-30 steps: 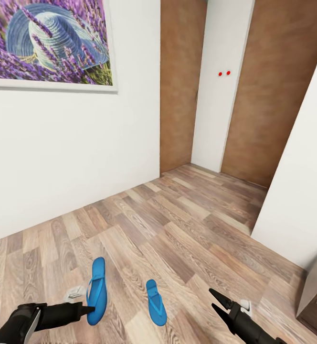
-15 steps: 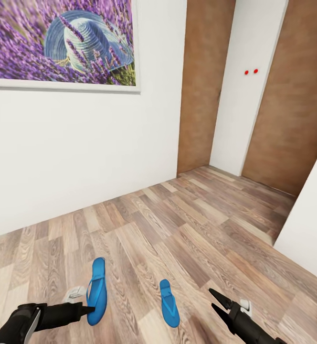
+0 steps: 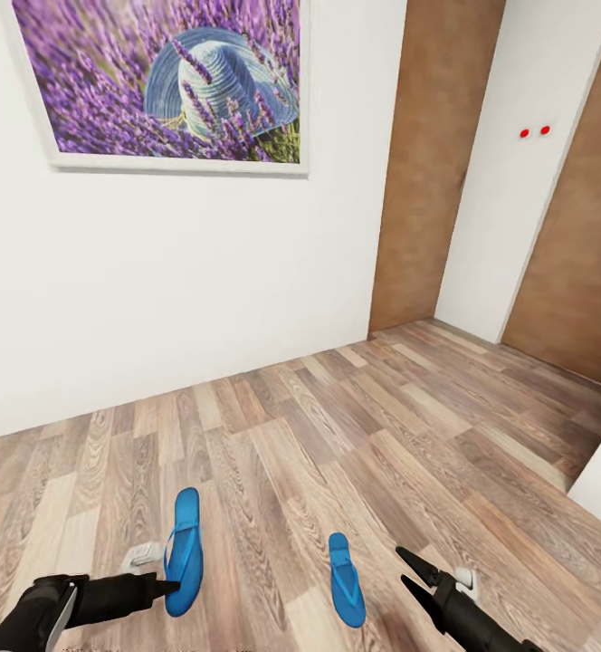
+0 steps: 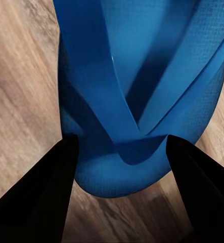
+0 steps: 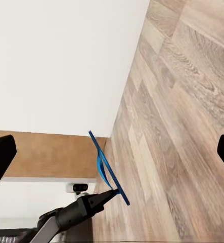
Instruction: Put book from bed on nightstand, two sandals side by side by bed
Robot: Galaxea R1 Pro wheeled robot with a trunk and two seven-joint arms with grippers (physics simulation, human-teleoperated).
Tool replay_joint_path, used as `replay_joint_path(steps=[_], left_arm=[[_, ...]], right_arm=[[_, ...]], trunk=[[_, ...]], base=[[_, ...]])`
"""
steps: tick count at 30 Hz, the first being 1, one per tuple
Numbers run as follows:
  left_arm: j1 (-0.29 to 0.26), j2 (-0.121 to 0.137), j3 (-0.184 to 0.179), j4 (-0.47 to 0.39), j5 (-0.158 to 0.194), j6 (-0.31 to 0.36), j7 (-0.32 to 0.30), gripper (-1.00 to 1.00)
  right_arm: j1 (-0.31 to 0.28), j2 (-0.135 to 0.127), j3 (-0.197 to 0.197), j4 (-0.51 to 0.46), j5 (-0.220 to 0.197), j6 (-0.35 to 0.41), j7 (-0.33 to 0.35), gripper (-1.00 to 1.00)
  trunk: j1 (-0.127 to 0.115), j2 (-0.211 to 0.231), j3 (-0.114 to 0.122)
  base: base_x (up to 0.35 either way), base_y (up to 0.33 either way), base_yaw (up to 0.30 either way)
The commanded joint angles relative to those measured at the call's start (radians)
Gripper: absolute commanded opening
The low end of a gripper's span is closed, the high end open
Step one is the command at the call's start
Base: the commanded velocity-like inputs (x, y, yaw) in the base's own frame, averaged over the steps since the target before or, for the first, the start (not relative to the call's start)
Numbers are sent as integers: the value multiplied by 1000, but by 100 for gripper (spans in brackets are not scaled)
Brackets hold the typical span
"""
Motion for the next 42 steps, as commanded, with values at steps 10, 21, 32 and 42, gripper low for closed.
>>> replay_joint_path(steps=[10,21,32,42], left_arm=[[-1,-2,8,-1,-8,7,-6,-100],[-1,-2,8,3,-7,7,-6,-100],[-1,-4,8,4,-6,6,-6,-100],[-1,-7,8,4,-6,8,-10,-100]], right_arm=[[0,0,-1,0,-6,7,0,100],[0,-1,-1,0,-4,8,0,100],[0,-2,1,2,-2,14,2,100],[0,-2,37,3,-2,12,-63,100]], trunk=[[0,0,-1],[0,0,-2],[0,0,-2],[0,0,-2]], base=[[0,0,260],[0,0,187],[0,0,16],[0,0,0]])
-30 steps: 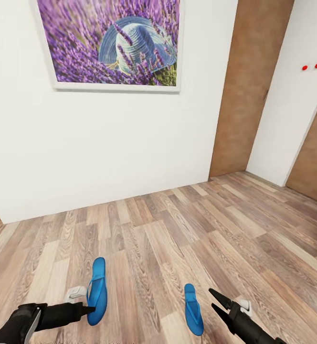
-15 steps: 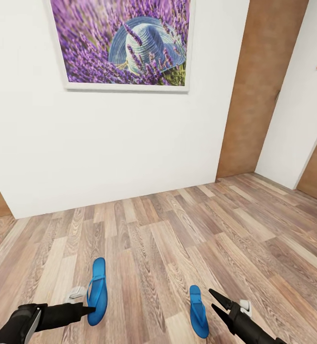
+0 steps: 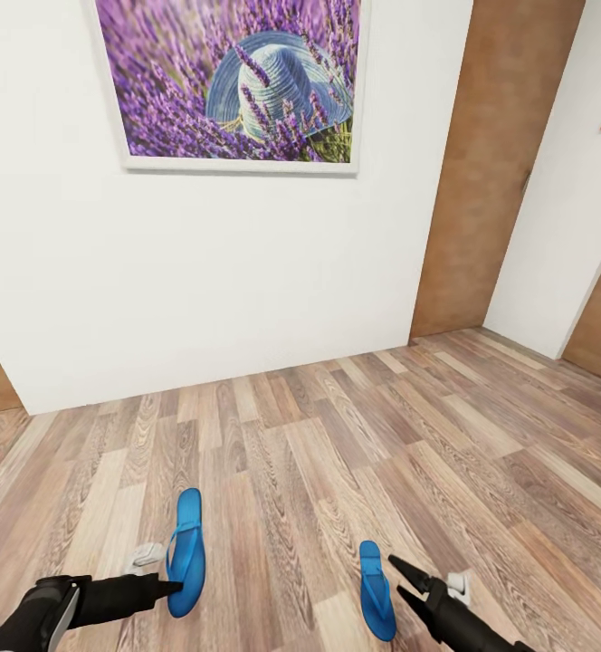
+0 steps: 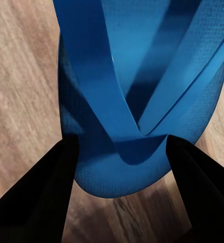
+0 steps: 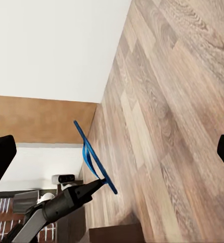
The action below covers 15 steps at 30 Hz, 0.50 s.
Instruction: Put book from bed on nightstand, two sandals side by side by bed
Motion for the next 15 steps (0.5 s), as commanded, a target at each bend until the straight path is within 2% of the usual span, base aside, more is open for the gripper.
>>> replay_joint_path(steps=[1,10,13,15], left_arm=[[-1,-2,8,-1,-9,8,-7,-100],[-1,-5,8,-3,-9,14,-9,-100],[-1,-4,8,-3,-9,15,-9,-100],[-1,-4,8,-4,-9,16,-9,-100]], right_arm=[[-1,0,0,0,-6,8,-8,100],[-3,-7,2,-6,-13,4,-73,100],[-8,-8,2,-32,-12,6,-110,100],[-20,-7,4,-59,0,9,-164,100]], trunk=[[0,0,-1],[0,0,-1],[0,0,-1],[0,0,-1]], base=[[0,0,0],[0,0,0],[0,0,0],[0,0,0]])
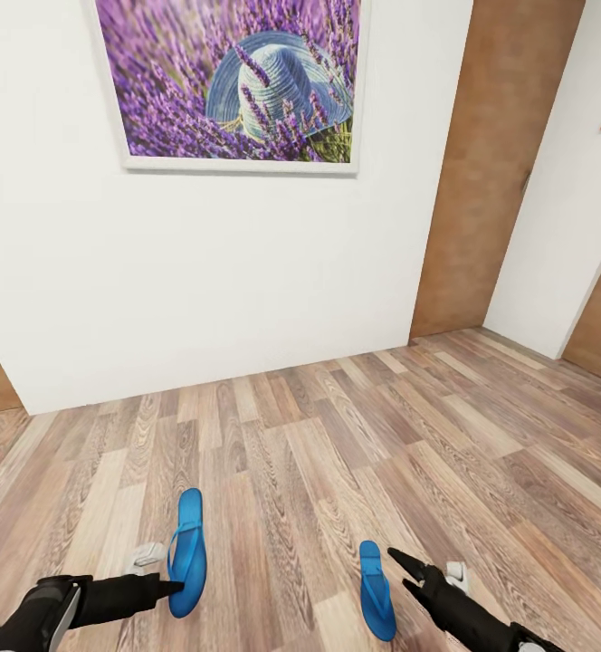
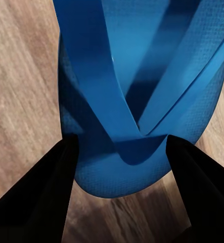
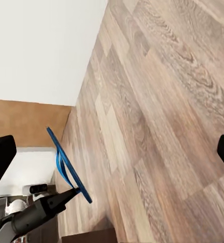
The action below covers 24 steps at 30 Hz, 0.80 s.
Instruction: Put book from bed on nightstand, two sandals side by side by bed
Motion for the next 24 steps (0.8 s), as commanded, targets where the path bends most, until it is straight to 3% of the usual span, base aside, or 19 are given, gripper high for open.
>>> replay_joint_path(steps=[1,5,8,12,15,18,19,21,22,24], left_arm=[[-1,-1,8,-1,-9,8,-6,-100],[-1,-2,8,-2,-9,10,-6,-100],[-1,-3,9,-1,-9,12,-6,-100],[-1,-6,9,-1,-9,29,-6,-100],[-1,-8,9,0,-9,48,-6,-100],[-1,-8,10,0,-9,58,-6,-100],[-1,-8,10,0,-9,65,-5,-100],[-1,-8,11,0,-9,74,-5,-100],[-1,-8,11,-1,-9,89,-5,-100],[-1,-7,12,-3,-8,108,-5,-100]], right_arm=[[-17,2,-1,-19,14,9,-54,100],[-81,6,9,-66,72,12,-208,100],[-153,8,40,-92,103,40,-322,100],[-280,25,89,-77,124,186,-485,100],[-444,89,118,38,134,330,-704,100],[-537,118,128,125,135,372,-837,100],[-589,131,133,178,134,390,-912,100],[-629,149,137,225,134,402,-974,100],[-663,173,139,267,135,409,-1023,100],[-695,197,142,314,136,414,-1061,100]], trunk=[[0,0,-1],[0,0,-1],[0,0,-1],[0,0,-1],[0,0,-1],[0,0,-1],[0,0,-1],[0,0,-1],[0,0,-1],[0,0,-1]], base=[[0,0,0],[0,0,0],[0,0,0],[0,0,0],[0,0,0],[0,0,0],[0,0,0],[0,0,0],[0,0,0],[0,0,0]])
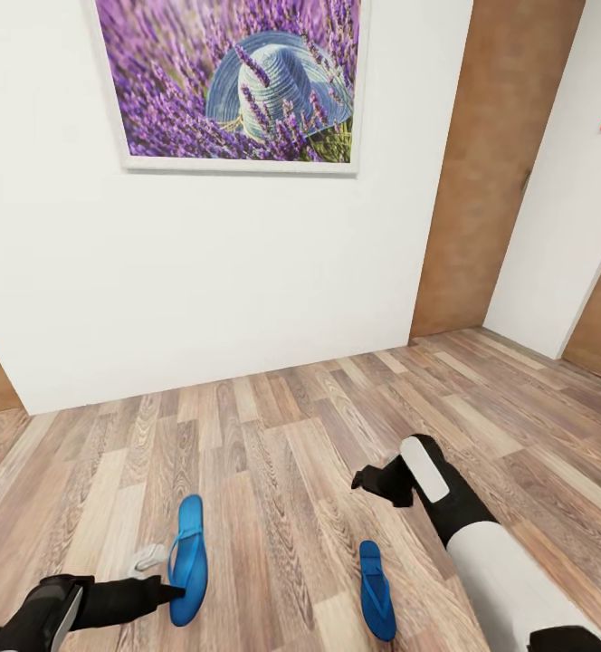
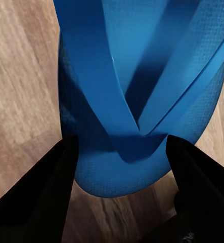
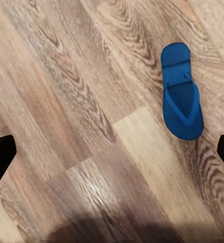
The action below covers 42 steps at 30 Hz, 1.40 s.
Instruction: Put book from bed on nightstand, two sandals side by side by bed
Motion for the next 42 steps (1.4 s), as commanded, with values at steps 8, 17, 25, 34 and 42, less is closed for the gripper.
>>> replay_joint_path(steps=[8,17,25,34,42], left_arm=[[-1,-6,7,-16,-6,94,-8,-100],[-1,-9,8,-82,-5,117,-14,-100],[-1,-11,7,-131,-5,149,-17,-100],[-1,-16,7,-168,9,193,-25,-100],[-1,-13,2,-199,101,230,-81,-100]], right_arm=[[-151,50,13,276,-10,10,-147,100],[-164,51,28,300,-8,3,-159,100],[-172,49,49,299,12,3,-157,100],[-175,45,64,291,97,3,-135,100],[-176,42,69,258,117,-26,-83,100]], trunk=[[0,0,-1],[5,-8,-16],[9,-10,-47],[13,-12,-81],[16,-14,-112]], base=[[0,0,0],[0,0,0],[0,0,0],[0,0,0],[0,0,0]])
